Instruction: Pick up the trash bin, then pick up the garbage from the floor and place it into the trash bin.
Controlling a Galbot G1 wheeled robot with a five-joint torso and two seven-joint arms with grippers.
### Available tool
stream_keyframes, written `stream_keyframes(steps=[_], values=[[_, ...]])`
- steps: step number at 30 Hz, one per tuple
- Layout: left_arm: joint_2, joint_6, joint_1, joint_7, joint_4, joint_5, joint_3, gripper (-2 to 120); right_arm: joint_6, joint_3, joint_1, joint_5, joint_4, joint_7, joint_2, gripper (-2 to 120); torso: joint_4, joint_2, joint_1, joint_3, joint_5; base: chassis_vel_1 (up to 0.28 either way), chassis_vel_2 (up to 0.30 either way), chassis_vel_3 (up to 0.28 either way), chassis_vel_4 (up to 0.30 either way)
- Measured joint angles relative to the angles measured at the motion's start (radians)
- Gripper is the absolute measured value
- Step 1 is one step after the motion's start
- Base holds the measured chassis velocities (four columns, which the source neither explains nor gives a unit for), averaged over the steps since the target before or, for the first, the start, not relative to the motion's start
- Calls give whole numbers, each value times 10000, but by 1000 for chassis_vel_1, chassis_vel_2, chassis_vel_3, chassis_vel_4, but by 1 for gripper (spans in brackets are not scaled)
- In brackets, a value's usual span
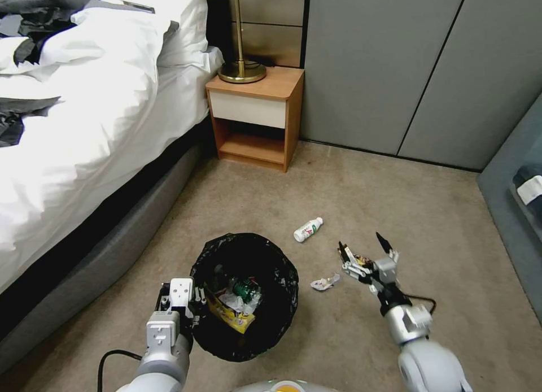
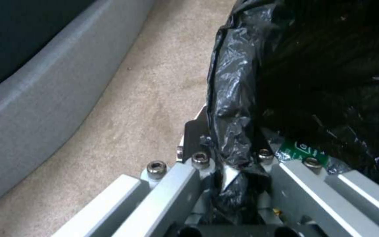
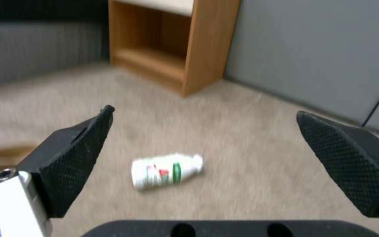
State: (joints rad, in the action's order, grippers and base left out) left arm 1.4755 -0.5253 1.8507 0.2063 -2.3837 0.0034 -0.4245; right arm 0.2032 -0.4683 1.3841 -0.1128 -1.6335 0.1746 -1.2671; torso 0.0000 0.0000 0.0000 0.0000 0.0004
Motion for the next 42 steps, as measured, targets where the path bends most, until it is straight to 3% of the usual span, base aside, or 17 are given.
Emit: stream_keyframes(steps=[8,11,12,15,26,33,42], values=[[62,14,50,-7,0,25,-35,1,-214,216,-1898,569,2849,1303,165,100,-2,0,0,0,-3,0,0,0,0],[86,15,81,-12,8,45,-16,1,159,226,-2906,1098,4689,1898,73,100,0,0,0,1,-1,0,0,0,0],[86,15,81,-12,8,45,-16,1,159,226,-2906,1098,4689,1898,73,100,0,0,0,1,-1,0,0,0,0],[110,15,116,-20,16,61,-3,1,411,210,-3676,1512,6202,2023,-49,100,-1,0,0,0,-2,0,0,0,0],[122,25,252,-21,-34,63,-105,1,679,-11,-4685,1986,8547,1840,-203,98,-1,0,0,1,-2,0,0,0,0],[130,45,287,-7,-49,60,-97,1,802,-417,-5141,1985,9861,1740,-149,75,-2,0,0,0,-4,0,0,0,0],[118,71,308,-3,-123,56,-78,1,956,-723,-5120,1914,10336,1697,-278,41,5,0,0,-2,-2,0,0,0,0]])
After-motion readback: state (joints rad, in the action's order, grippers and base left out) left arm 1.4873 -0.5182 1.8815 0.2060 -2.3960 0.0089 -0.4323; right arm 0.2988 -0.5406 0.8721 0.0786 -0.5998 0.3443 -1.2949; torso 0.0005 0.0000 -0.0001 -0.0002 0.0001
